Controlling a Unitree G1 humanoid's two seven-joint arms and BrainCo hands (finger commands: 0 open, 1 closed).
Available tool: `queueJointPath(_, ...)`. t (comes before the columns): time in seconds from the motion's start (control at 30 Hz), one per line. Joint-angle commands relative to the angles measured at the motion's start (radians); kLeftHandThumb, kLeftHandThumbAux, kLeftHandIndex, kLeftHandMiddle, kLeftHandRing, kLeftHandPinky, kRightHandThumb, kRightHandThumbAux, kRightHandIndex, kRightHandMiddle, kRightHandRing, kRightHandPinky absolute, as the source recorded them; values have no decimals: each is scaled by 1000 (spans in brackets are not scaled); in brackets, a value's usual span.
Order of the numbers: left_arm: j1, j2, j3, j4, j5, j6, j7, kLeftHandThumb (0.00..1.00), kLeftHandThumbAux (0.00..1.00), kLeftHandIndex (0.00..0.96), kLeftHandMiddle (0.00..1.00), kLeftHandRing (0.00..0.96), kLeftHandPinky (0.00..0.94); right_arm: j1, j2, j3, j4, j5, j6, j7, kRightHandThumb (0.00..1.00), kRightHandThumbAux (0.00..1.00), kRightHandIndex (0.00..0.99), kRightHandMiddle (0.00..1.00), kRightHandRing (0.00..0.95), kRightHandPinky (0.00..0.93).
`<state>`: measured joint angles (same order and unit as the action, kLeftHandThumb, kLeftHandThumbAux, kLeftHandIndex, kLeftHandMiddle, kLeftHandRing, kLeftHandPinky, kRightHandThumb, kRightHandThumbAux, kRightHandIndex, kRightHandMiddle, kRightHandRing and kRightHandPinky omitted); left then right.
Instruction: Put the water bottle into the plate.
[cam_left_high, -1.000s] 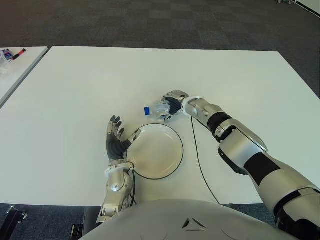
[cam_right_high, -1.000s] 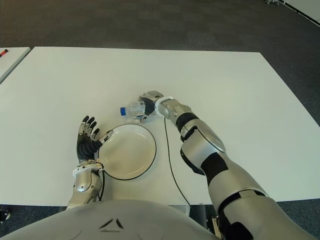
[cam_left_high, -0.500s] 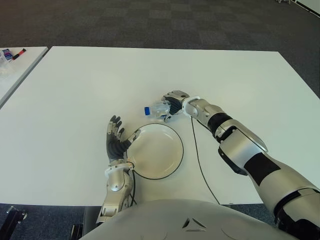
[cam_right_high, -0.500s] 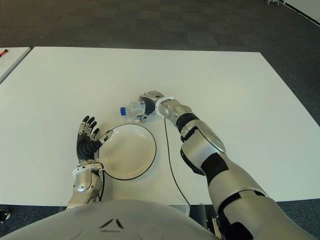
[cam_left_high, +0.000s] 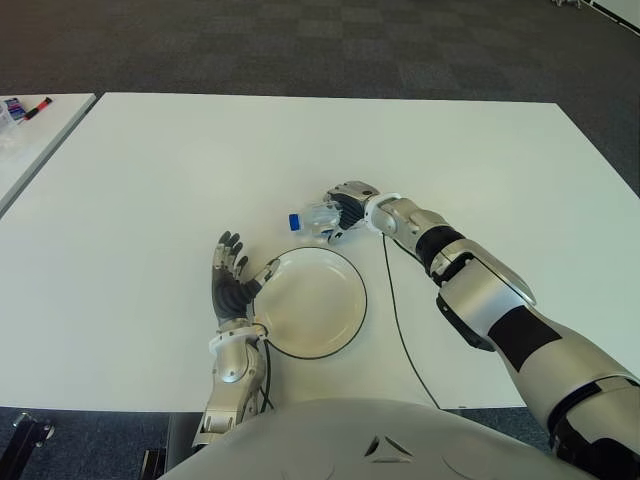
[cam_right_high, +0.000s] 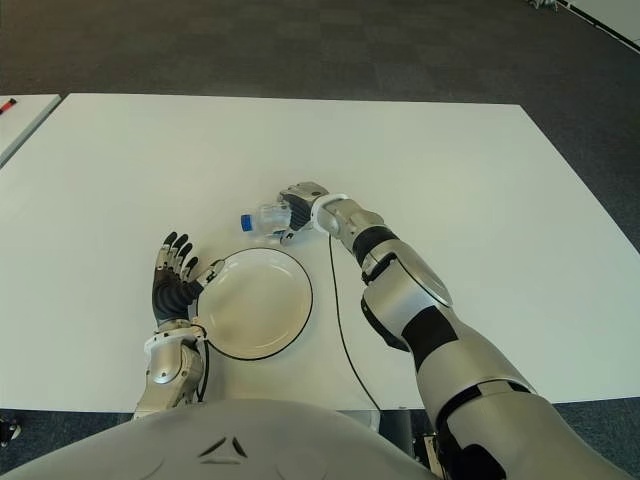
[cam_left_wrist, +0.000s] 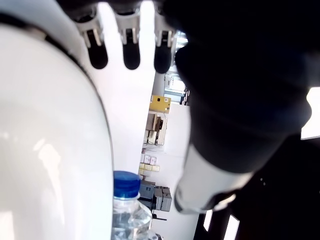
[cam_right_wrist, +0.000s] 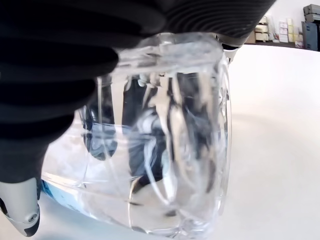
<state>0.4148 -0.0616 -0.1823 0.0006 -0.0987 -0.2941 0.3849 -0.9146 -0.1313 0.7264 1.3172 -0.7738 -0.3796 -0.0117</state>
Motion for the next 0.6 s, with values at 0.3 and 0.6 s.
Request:
queueJointPath(0.3,11,-100,-11,17,-3,-10,-5,0,981,111,132,114,137,37,-22,-20,33,20,-41,101,960,653,411,522,485,49)
queueJointPath(0.6,0,-99,-3,31,-12,-11,-12,0,994,117,138,116,134,-2,-63,-82,6,76,-125,139,959,653,411,520,484,94)
